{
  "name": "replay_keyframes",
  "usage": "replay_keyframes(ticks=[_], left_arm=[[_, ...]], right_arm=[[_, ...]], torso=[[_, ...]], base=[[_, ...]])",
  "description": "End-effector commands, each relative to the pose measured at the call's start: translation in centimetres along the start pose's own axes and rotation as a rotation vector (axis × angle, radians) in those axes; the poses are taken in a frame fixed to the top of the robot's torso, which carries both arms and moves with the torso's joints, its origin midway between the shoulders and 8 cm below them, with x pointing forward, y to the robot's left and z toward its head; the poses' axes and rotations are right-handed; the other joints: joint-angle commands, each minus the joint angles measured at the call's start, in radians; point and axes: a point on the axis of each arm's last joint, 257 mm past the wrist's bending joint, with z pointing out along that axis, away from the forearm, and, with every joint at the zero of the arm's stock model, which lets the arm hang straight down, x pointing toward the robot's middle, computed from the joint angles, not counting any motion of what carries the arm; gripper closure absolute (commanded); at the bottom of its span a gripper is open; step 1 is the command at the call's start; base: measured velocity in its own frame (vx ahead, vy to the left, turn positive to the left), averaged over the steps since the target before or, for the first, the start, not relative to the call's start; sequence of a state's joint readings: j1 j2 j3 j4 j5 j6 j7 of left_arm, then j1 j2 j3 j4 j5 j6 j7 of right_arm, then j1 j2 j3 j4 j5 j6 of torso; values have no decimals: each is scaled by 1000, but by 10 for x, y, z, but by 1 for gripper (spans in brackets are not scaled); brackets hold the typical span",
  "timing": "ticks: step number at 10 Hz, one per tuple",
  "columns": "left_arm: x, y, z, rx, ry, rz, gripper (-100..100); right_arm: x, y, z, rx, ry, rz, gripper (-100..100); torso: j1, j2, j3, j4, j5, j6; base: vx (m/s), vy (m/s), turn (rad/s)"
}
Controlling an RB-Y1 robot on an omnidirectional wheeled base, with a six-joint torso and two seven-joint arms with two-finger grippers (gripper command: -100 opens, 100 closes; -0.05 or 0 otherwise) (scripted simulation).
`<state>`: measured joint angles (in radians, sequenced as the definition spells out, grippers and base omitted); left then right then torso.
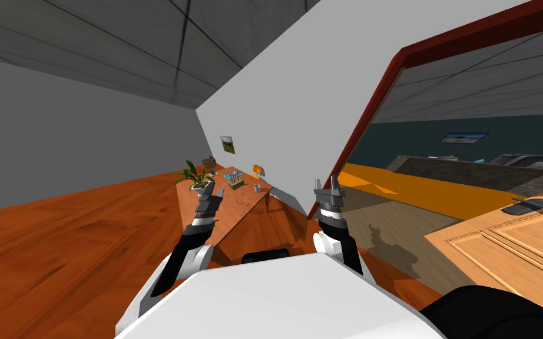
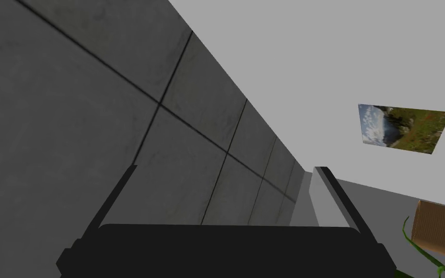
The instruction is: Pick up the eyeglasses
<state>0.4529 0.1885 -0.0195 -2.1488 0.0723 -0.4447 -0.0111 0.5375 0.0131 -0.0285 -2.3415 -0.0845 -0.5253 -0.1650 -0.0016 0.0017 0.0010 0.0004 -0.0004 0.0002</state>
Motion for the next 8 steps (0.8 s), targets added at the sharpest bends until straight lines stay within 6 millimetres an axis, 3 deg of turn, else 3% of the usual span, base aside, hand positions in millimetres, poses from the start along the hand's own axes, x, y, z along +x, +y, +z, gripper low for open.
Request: replay_keyframes(ticks=[1, 4, 5, 7, 8], left_arm=[[-3, 30, -4, -77, 0, -4, -100], [-12, 85, -12, -215, -5, -16, -100], [-12, 90, -13, -227, -5, -16, -100], [-17, 127, -21, -326, -9, -26, -100], [-18, 130, -23, -333, -10, -26, -100]], right_arm=[[0, 0, 0, 0, 0, 0, 0], [0, 0, 0, 0, 0, 0, 0], [0, 0, 0, 0, 0, 0, 0], [0, 0, 0, 0, 0, 0, 0], [0, 0, 0, 0, 0, 0, 0]], torso=[[0, 0, 0, 0, 0, 0], [0, 0, 0, 0, 0, 0], [0, 0, 0, 0, 0, 0], [1, -1, 0, 0, 0, 0], [1, -1, 0, 0, 0, 0]], base=[[-37, -44, -122], [-31, -34, -168], [-17, -20, -59], [-14, -16, -142], [-11, -3, -64]])
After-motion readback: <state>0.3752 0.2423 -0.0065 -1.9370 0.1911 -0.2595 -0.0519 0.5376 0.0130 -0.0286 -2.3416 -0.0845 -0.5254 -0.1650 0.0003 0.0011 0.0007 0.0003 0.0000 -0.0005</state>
